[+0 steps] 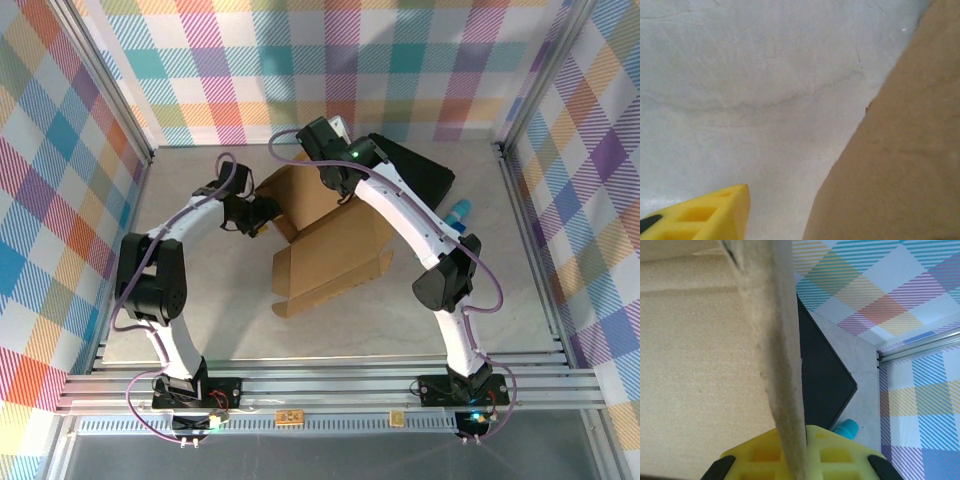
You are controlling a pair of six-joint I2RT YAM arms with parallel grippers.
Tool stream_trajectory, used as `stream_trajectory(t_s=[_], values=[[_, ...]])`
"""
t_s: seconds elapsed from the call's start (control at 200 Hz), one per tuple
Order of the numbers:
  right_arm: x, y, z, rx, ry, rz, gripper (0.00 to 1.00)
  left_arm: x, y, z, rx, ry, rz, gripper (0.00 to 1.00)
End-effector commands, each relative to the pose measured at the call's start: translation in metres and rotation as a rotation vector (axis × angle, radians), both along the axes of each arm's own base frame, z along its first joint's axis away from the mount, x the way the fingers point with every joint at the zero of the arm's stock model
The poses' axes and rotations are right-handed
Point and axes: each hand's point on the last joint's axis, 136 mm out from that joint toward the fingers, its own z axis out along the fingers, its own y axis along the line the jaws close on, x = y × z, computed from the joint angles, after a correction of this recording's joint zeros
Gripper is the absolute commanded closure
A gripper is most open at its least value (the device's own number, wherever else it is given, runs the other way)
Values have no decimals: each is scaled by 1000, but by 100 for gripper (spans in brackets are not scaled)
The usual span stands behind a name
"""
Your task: Fold the paper box
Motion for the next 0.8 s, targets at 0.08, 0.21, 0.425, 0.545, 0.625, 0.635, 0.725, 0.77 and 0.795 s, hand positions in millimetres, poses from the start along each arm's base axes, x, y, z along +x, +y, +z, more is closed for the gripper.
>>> stream_trajectory(t_s=[0.08,0.21,0.425,0.545,0.625,0.635,0.725,0.77,0.795], values=[[-1,0,-1,55,11,-23,100,28,-9,1,-28,-120,51,65],[-1,-2,-11,39,35,-35,100,28,-7,1,28,-86,81,96],[7,-21,-12,-87,-26,-128,100,-2,29,17,276,54,189,100],[8,-26,-15,-136,-43,-159,100,-8,38,25,309,66,221,100],[9,-26,-17,-146,-49,-170,100,-10,38,27,311,78,229,100],[9,-26,-18,-144,-49,-169,100,-10,38,28,310,77,230,100],[9,-23,-19,-135,-52,-170,100,-12,40,32,322,76,230,100],[8,-21,-19,-123,-49,-172,100,-12,40,33,328,78,226,100],[7,-21,-21,-109,-40,-174,100,-13,41,34,332,77,220,100]])
